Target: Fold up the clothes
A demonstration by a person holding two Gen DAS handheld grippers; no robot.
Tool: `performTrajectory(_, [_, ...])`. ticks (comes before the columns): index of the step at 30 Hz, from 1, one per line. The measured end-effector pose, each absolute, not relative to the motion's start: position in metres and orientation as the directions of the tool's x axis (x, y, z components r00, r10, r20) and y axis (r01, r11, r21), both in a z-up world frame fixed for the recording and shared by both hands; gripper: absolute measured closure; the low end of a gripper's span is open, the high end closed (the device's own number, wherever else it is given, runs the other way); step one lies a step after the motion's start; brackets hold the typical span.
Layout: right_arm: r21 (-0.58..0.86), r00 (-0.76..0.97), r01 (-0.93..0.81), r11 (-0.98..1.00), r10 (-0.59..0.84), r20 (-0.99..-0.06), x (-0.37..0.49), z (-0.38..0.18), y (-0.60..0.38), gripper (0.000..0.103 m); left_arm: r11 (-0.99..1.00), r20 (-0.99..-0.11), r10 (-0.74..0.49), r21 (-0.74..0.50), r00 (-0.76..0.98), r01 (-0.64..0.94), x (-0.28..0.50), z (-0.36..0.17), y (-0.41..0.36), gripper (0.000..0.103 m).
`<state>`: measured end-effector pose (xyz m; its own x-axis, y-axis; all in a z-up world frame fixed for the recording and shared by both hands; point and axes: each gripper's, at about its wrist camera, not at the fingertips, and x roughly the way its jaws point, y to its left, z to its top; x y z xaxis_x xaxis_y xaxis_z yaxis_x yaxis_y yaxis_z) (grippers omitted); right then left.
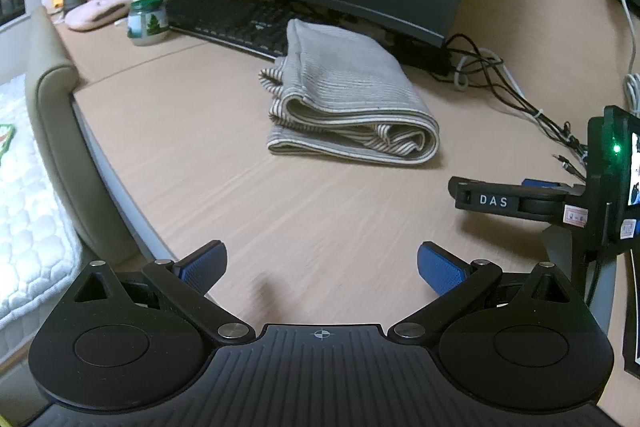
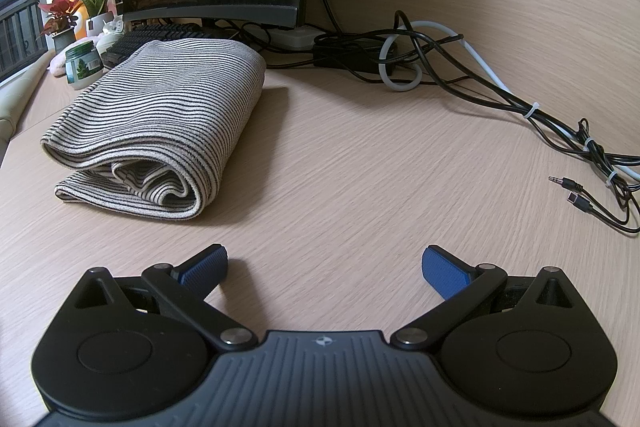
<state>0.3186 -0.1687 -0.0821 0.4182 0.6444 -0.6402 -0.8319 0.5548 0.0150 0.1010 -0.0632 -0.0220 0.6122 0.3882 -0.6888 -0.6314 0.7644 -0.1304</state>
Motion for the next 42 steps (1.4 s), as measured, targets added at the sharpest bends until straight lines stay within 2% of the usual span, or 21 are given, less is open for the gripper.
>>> performTrajectory(9, [0.017, 0.411, -0.837, 0.547, 0.649, -0.64, 0.321, -0.082, -0.171, 0.0, 0.773, -0.694, 0.378, -0.128, 0.613, -0.622, 0.107, -0.023, -0.063, 0.0])
performTrajectory(14, [0.019, 0.408, -0.839, 0.544, 0.651, -0.64, 0.322, -0.081, -0.172, 0.0, 0.782, -0.686, 0.344, -0.169, 0.641, -0.6, 0.107, -0.021, -0.061, 0.0])
performTrajectory(20, [0.02, 0.404, -0.841, 0.54, 0.653, -0.64, 0.322, -0.081, -0.173, 0.0, 0.756, -0.653, 0.45, -0.085, 0.609, -0.65, 0.106, -0.011, -0.063, 0.0])
performTrajectory(24, [0.02, 0.404, -0.842, 0.54, 0.653, -0.64, 0.322, -0.081, -0.173, 0.0, 0.76, -0.632, 0.449, -0.102, 0.632, -0.642, 0.103, -0.007, -0.063, 0.0])
performTrajectory(28, [0.018, 0.405, -0.842, 0.54, 0.653, -0.64, 0.322, -0.081, -0.172, 0.0, 0.765, -0.627, 0.469, -0.064, 0.622, -0.641, 0.105, -0.005, -0.066, 0.0])
performTrajectory(42, [0.017, 0.405, -0.842, 0.539, 0.653, -0.64, 0.321, -0.081, -0.172, 0.0, 0.749, -0.663, 0.473, -0.043, 0.58, -0.661, 0.105, -0.011, -0.063, 0.0])
